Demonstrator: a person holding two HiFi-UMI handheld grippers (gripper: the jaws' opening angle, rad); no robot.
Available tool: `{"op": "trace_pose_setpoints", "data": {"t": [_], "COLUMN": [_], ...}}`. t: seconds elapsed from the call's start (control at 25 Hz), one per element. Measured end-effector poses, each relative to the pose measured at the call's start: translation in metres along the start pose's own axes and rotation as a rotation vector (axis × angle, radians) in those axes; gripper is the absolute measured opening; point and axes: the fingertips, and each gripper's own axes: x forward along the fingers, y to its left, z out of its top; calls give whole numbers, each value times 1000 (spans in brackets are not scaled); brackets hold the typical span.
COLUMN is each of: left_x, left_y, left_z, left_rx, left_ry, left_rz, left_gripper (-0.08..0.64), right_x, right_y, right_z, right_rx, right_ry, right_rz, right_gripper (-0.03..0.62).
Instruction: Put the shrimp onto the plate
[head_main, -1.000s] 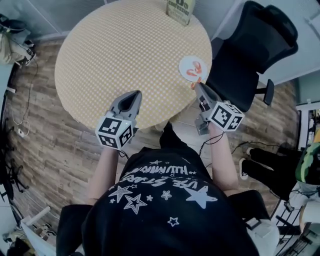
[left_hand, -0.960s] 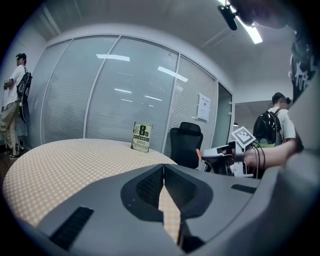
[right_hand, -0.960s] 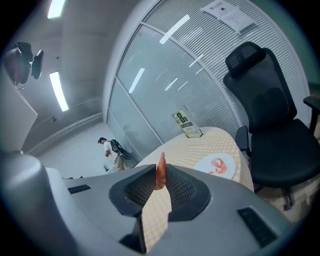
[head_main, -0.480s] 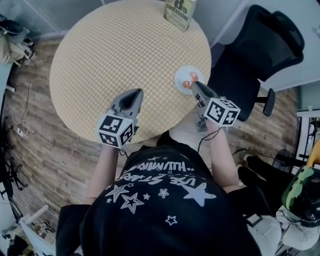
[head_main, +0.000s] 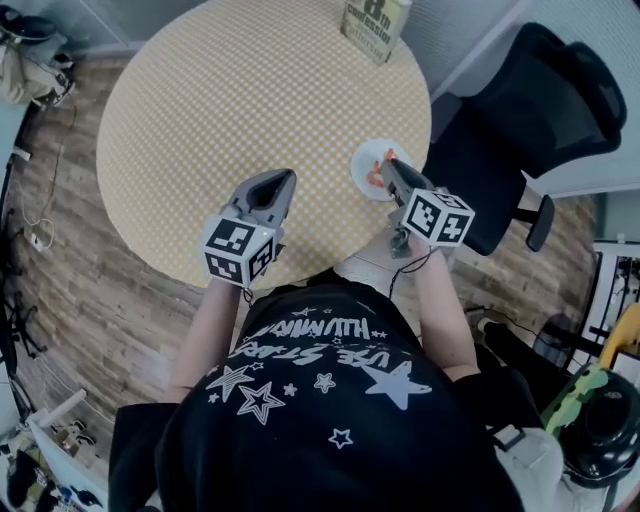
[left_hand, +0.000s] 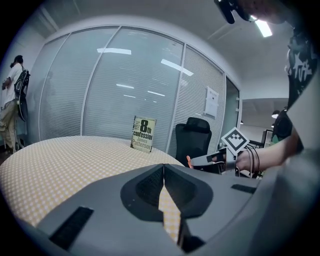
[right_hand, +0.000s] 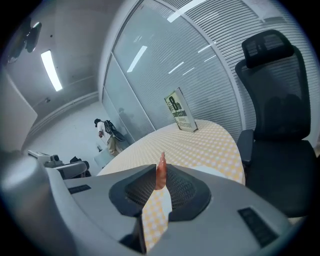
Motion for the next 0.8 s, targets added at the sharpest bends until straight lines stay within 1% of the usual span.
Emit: {"op": "trace_pose_setpoints", "data": {"t": [0.36,0.6,0.8], "left_x": [40,62,66], "left_y": [0,-1,4], "left_z": [1,1,-2], "left_rx": [2,5,-1], "left_ry": [22,38,47], "left_rz": [4,7,20], "left_gripper": [9,9,9], "right_x": [23,38,52], "right_y": [-19,-36,-39], "right_z": [-8,-14,-24], "right_rx": [-68,-130,-161], "right_ry": [96,194,267], "right_rz": [-28,-91,-117], "right_gripper": [57,57,57]}}
